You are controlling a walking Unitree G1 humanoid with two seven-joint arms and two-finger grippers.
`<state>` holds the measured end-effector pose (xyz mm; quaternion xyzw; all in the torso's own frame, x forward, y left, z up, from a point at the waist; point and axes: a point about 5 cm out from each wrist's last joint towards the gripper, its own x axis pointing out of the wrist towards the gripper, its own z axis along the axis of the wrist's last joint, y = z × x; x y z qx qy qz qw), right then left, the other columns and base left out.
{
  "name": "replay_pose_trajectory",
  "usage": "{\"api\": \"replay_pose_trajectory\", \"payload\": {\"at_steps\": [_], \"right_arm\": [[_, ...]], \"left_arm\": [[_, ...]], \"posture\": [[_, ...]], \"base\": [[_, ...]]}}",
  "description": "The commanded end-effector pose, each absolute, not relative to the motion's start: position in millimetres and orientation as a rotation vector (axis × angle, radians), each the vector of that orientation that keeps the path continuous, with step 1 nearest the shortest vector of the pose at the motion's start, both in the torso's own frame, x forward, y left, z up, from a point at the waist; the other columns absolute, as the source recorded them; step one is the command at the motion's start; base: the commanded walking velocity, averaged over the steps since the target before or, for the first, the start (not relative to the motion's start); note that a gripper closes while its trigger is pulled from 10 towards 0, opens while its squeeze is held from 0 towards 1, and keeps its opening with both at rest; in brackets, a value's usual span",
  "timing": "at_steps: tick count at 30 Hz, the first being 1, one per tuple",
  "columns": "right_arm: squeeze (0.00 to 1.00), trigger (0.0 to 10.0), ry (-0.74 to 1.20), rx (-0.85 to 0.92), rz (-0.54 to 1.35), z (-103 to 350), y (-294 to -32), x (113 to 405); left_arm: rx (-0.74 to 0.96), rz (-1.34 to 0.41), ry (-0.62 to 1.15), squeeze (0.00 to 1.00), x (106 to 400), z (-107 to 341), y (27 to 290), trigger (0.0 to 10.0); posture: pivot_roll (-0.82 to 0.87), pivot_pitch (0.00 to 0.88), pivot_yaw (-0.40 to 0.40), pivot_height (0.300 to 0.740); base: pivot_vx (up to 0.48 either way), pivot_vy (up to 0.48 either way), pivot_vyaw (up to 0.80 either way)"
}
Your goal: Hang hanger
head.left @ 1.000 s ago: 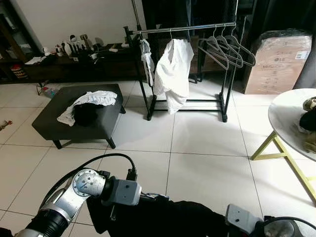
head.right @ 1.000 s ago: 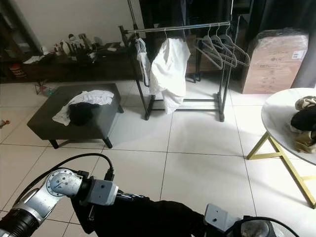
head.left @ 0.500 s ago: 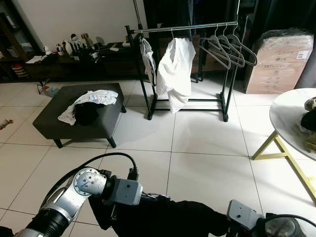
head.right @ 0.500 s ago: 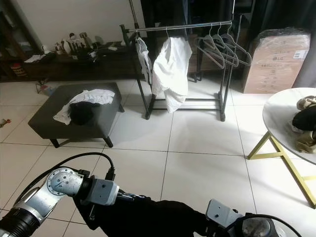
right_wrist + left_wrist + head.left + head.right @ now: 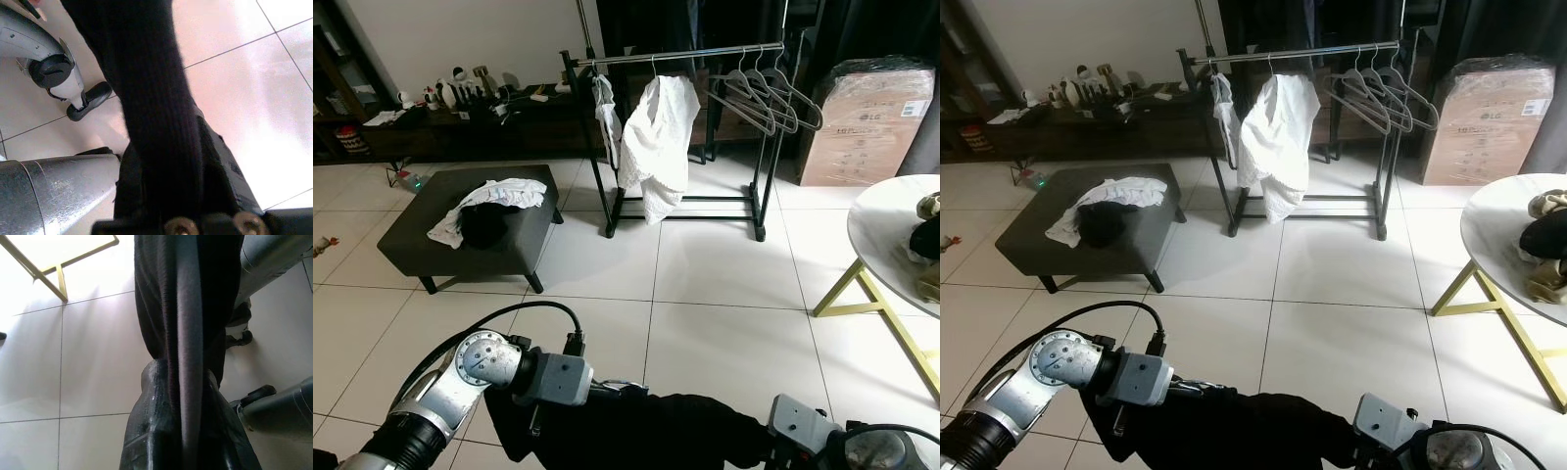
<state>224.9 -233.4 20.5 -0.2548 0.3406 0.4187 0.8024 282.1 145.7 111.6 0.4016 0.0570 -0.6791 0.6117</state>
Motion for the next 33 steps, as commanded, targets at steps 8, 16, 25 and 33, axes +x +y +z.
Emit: {"api": "replay_pose_trajectory", "payload": {"at_steps": [8,16,25,33], "right_arm": [[0.0,0.0,0.817,-0.474,0.796,5.4,-257.9,213.3],[0.0,0.0,0.85,-0.4,0.726,-7.8,-262.4,206.3],[0.0,0.0,0.961,-0.396,0.61,-27.1,-274.6,192.3],[0.0,0.0,0.978,-0.41,0.565,-28.8,-279.1,192.1]], "left_arm": [[0.946,-1.629,0.181,0.0,275.4,126.7,167.0,10.0],[0.951,-1.616,0.174,0.0,277.5,138.0,173.0,10.0],[0.957,-1.593,0.185,0.0,279.0,149.3,178.0,10.0],[1.053,-1.529,0.225,0.0,284.5,139.7,181.7,10.0]], "posture": [[-0.12,0.1,0.127,0.74],[-0.12,0.1,0.127,0.74],[-0.11,0.099,0.129,0.74],[-0.11,0.099,0.129,0.74]], "base": [[0.0,0.0,0.0],[0.0,0.0,0.0],[0.0,0.0,0.0],[0.0,0.0,0.0]]}}
